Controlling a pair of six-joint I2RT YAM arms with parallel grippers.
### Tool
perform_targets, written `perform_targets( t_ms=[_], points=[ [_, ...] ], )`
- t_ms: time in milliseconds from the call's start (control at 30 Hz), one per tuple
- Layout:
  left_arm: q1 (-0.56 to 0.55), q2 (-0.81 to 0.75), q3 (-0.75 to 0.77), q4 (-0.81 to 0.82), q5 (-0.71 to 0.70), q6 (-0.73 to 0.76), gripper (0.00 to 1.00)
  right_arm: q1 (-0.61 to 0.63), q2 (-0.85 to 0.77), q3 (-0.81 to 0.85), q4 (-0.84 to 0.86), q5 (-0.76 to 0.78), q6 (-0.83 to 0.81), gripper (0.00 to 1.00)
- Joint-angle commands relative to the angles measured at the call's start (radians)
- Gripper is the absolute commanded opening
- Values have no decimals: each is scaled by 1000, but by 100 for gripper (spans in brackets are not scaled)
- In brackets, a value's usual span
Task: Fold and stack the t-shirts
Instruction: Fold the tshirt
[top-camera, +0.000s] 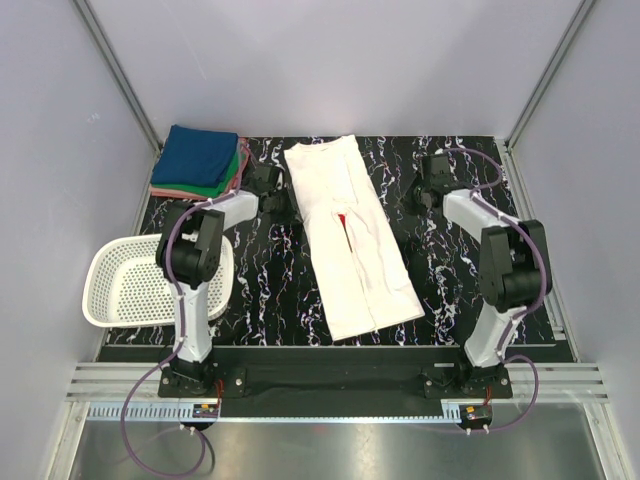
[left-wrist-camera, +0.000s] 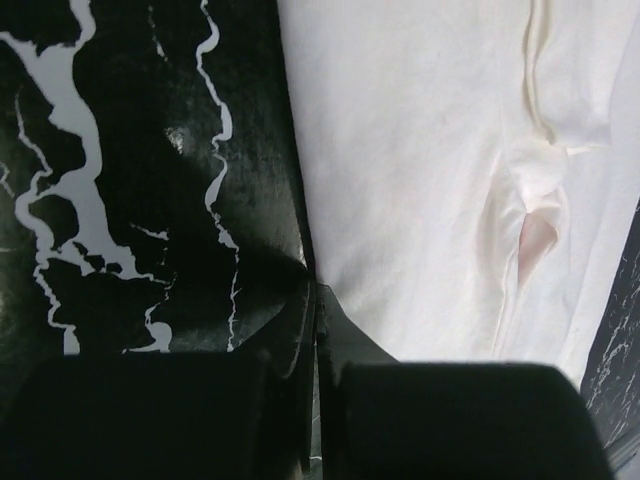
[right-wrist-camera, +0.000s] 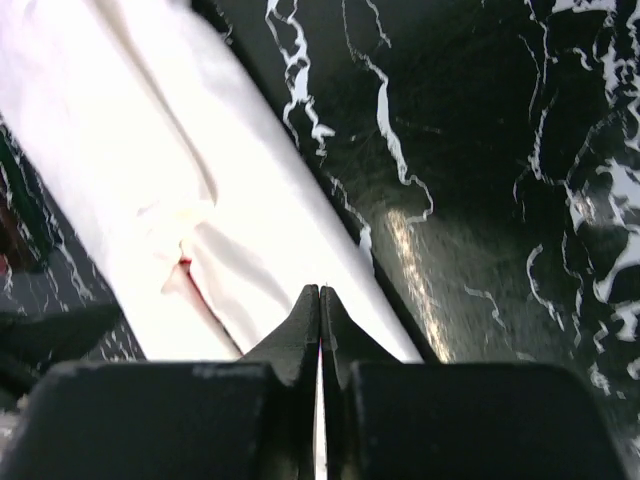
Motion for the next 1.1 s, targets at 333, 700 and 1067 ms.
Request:
perform_targets(
  t_ms=[333,700,1067],
  points=[
    [23,-68,36,-92,-81,65,34,2,-293,-191,-95,-89,-146,6],
    [-57,-156,-151,7,-106,-79,49,2,-350,-231,-73,-130,-132,6],
    [-113,-119,-142,-28,-164,-84,37,2,-445,-305,-67,-149,-123,7]
  ],
)
